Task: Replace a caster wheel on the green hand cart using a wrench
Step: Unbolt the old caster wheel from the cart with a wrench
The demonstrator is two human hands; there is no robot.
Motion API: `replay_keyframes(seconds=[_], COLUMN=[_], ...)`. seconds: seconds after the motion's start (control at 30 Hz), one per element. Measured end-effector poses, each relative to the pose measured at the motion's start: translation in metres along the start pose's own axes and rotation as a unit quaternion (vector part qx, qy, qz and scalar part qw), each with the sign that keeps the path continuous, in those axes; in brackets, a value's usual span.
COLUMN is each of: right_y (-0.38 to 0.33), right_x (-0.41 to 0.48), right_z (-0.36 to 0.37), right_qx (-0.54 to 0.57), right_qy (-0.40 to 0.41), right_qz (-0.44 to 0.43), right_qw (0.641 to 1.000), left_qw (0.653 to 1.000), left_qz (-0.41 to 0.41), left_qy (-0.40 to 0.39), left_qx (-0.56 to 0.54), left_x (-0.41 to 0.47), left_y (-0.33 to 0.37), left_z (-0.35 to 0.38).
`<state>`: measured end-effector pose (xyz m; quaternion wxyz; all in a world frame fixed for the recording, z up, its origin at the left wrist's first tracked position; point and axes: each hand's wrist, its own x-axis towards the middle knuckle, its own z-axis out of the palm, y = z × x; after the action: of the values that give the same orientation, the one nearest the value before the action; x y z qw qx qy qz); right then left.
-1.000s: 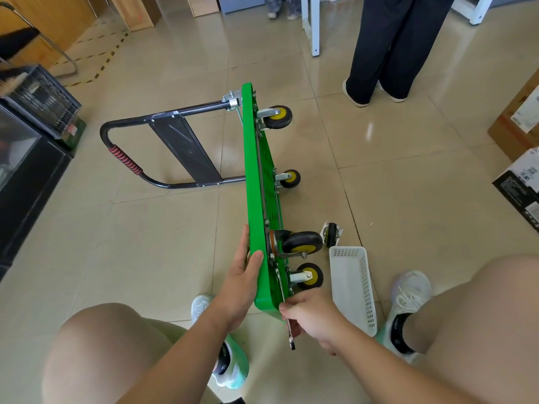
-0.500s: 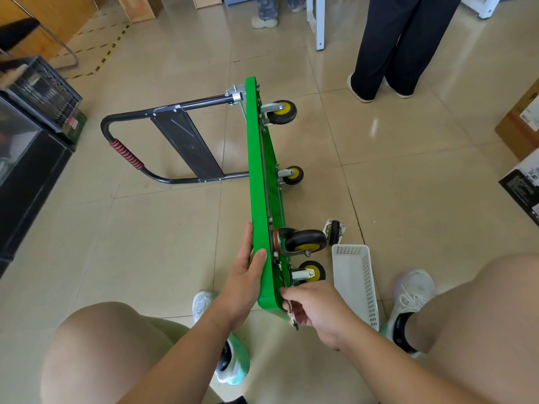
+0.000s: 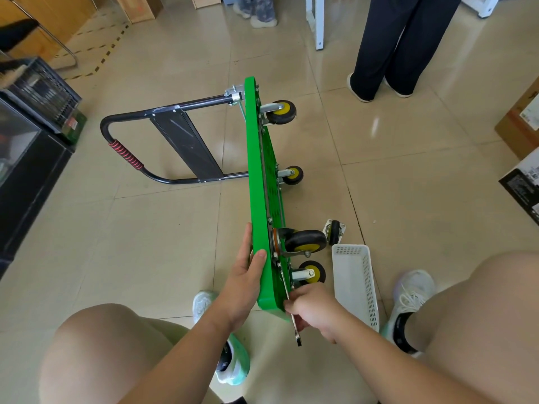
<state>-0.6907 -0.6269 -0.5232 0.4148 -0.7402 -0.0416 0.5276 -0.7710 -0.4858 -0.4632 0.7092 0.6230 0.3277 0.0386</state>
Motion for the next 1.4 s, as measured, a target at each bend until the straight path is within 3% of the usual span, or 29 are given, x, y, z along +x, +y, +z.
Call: replay_keyframes(seconds=[0.2,0.4,1.03,1.4], right_y=[0.014,0.019,-0.001,-0.006], right_x=[0.011,-0.004,-0.027,-0.017], right_z=[-0.005,-0.007,0.001,0.003], right_qx=[-0.098,-0.117,0.101,0.094], right_qy=[0.023,0.037,-0.023,-0.001], right_qz=[-0.074,-0.042,-0.032,-0.025], right_qw=[0.992,0.992,0.994,0.995], left_qw=[1.000,1.000,1.000,1.000], left_qz=[0.001,0.003,-0.008,-0.007], left_qy=[0.001,0.001,0.006,0.011], left_qx=[-0.015,-0.013,-0.010,0.001], left_x=[-0.001,0.000,-0.001,0.001], left_y=[0.001,0.000,0.003,0.001], left_z=[0.001,0.000,0.003,0.001])
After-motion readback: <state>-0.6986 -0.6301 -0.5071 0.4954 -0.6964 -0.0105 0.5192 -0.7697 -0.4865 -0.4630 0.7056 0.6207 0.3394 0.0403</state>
